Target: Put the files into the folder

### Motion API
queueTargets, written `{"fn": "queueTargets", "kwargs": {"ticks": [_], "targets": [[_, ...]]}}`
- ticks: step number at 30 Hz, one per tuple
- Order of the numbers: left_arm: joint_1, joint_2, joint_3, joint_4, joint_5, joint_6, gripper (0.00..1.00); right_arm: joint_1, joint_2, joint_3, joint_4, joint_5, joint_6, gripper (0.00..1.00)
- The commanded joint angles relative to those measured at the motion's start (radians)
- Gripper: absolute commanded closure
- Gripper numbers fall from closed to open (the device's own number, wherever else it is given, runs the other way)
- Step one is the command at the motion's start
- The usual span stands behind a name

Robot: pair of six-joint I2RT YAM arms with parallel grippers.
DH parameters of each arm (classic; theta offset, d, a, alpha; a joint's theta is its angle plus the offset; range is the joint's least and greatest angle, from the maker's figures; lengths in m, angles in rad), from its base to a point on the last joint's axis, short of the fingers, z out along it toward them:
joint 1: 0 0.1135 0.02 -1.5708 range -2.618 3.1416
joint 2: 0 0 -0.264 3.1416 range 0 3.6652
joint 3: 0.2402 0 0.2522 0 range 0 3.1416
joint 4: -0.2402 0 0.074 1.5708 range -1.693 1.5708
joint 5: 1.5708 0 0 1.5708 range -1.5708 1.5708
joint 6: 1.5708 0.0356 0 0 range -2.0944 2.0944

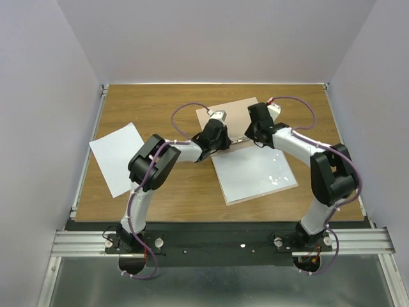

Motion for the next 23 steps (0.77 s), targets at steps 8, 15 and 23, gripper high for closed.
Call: {"fn": "queueTargets", "kwargs": {"ticks": [8, 15, 23], "targets": [[-0.018, -0.336, -0.054, -0.359, -0.183, 0.048, 0.34, -0.001, -0.480, -0.257, 0.034, 0.210, -0.037, 0.00], [-0.018, -0.720, -0.185, -0.405, -0.388, -0.014, 0.23, -0.001, -0.794, -0.450, 0.034, 0.303, -0.010, 0.00], [-0.017, -1.100, -0.376, -0.522, -0.737, -0.133, 0.18, -0.001, -0.985, -0.529, 0.031, 0.402, -0.010, 0.00]]}}
